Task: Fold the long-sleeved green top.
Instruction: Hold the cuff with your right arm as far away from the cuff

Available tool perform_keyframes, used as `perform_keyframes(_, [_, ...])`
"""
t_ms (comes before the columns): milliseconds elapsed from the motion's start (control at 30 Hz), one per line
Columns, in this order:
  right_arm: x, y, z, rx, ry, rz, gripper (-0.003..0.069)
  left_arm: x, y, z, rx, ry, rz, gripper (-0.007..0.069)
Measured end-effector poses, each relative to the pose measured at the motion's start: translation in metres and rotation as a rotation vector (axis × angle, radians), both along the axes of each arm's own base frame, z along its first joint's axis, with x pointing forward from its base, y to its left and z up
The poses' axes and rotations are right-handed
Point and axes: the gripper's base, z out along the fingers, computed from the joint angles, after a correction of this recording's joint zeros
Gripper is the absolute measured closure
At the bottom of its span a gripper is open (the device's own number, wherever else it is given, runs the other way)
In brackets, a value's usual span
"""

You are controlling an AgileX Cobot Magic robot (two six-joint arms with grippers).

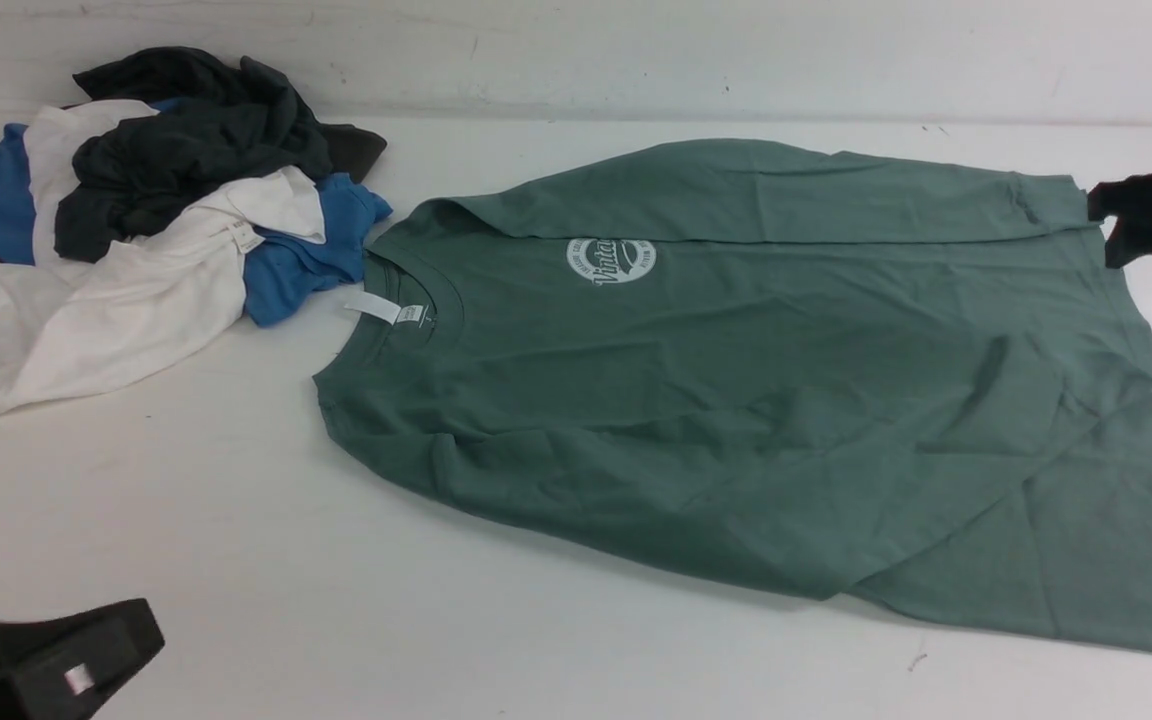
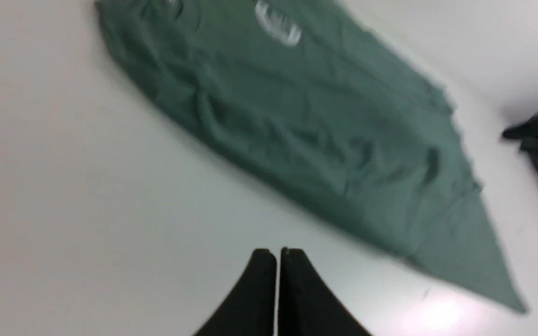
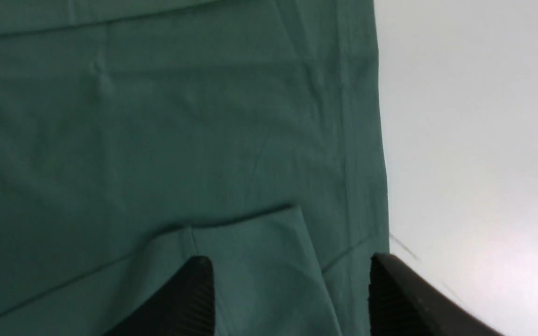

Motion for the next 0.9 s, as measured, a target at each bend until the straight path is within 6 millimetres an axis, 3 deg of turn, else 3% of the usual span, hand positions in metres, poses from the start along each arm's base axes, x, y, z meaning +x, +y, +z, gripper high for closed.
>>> perform_keyframes(67, [-0.01,0.001,0.015,0.011,0.094,0.003,0.0261,0.024,-0.002,0.014,0.111,0.125,-0.084,0.0625])
perform_keyframes(100, [-0.011,0.002,0.017,0.011,0.101,0.004,0.0261,0.027,-0.001,0.019,0.125,0.124,-0.09,0.0625])
perform_keyframes(300, [-0.035,0.009,0.063,0.033,0.09,0.044,0.0552,0.116,-0.007,0.032,0.231,0.385,-0.213,0.0622])
perform_keyframes(400, [-0.058,0.016,0.079,0.066,0.07,0.047,0.0642,0.148,-0.009,0.023,0.239,0.455,-0.236,0.0595])
perform_keyframes(533, [-0.11,0.026,0.093,0.081,0.081,0.048,0.067,0.18,-0.011,0.004,0.254,0.52,-0.266,0.0522])
perform_keyframes(633, [-0.153,0.033,0.087,0.088,0.127,0.047,0.0671,0.191,-0.012,-0.005,0.257,0.535,-0.267,0.0449])
perform_keyframes(733, [-0.181,0.038,0.062,0.102,0.206,0.043,0.0671,0.197,-0.011,-0.008,0.26,0.513,-0.25,0.0396])
perform_keyframes(800, [-0.191,0.039,0.038,0.107,0.262,0.038,0.0671,0.201,-0.011,-0.009,0.265,0.487,-0.238,0.0375])
perform_keyframes(833, [-0.192,0.039,0.035,0.105,0.263,0.036,0.0671,0.202,-0.011,-0.009,0.266,0.485,-0.238,0.0374])
perform_keyframes(900, [-0.198,0.037,0.006,0.115,0.335,0.022,0.0673,0.208,-0.011,-0.015,0.276,0.474,-0.239,0.0365])
